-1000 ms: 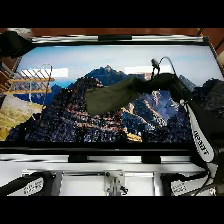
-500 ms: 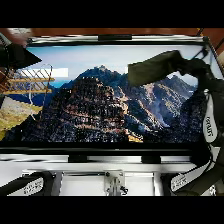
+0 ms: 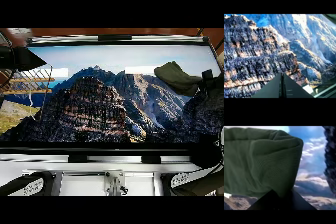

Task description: Fold the shirts.

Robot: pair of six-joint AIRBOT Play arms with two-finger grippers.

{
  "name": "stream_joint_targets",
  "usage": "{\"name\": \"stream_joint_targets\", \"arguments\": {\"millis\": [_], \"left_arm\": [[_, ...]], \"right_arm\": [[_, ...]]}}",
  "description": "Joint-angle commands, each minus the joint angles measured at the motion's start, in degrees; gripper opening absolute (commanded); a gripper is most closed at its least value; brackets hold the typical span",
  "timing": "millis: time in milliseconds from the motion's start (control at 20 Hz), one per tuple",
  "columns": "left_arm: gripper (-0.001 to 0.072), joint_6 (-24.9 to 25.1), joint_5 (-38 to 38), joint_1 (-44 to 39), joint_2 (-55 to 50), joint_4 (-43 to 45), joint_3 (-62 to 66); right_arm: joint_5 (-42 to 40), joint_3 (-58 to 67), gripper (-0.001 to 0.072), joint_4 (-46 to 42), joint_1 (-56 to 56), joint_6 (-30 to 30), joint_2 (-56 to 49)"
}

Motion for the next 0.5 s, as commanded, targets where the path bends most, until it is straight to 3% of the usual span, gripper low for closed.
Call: {"name": "stream_joint_targets", "arguments": {"millis": [0, 250, 450], "left_arm": [[0.0035, 1.75, -0.04, -0.83, -0.46, 0.02, -0.02], [0.0035, 5.07, -0.04, -1.11, -1.11, 0.02, -0.02], [0.0035, 5.66, -0.07, -1.11, -1.11, 0.02, -0.02]], "right_arm": [[-13.6, -1.51, 0.0068, 1.38, 0.83, 3.23, 0.22], [-20.04, -1.51, 0.0068, 2.21, 8.59, 3.13, 0.26], [-21.09, -1.51, 0.007, -2.75, 10.8, 7.1, 0.26]]}}
